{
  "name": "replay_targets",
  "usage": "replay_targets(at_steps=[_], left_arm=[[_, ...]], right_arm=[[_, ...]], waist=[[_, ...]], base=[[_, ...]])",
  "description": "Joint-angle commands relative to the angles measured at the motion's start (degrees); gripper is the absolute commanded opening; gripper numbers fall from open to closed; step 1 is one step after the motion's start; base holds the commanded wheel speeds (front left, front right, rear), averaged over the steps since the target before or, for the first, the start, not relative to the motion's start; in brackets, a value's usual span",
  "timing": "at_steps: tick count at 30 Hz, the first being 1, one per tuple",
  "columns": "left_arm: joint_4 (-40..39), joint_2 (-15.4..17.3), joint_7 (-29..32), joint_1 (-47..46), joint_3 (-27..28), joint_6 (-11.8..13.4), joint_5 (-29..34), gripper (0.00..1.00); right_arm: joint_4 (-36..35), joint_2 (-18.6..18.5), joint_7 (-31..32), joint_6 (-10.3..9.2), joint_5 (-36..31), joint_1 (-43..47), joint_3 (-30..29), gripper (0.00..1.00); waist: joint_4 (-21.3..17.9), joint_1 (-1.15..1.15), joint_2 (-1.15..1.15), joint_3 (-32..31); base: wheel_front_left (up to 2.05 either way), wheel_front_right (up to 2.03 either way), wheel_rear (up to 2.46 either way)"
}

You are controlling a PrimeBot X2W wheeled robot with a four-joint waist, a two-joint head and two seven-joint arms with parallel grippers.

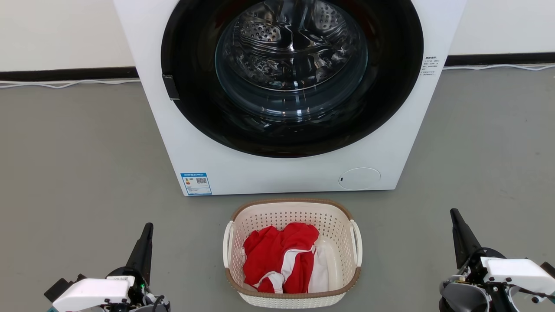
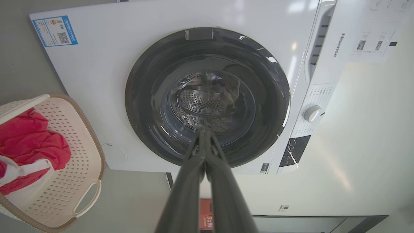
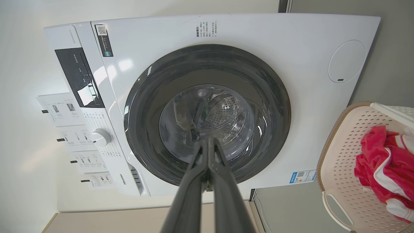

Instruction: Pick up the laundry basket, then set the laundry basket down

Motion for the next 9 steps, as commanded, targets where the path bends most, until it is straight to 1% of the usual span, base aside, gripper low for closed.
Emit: replay_targets(at_steps=[1,9], left_arm=[[-1.66,0.59,0.37,-3.22,1.77,-0.40,-0.25,0.00],[-1.66,0.59,0.37,-3.22,1.77,-0.40,-0.25,0.00]], right_arm=[[-1.77,-0.23,0.45,0.01,0.36,-1.37,1.04,0.00],[-1.77,-0.23,0.45,0.01,0.36,-1.37,1.04,0.00]], waist=[[0.00,0.00,0.00,0.00],[0.00,0.00,0.00,0.00]], base=[[0.00,0.00,0.00],[0.00,0.00,0.00]])
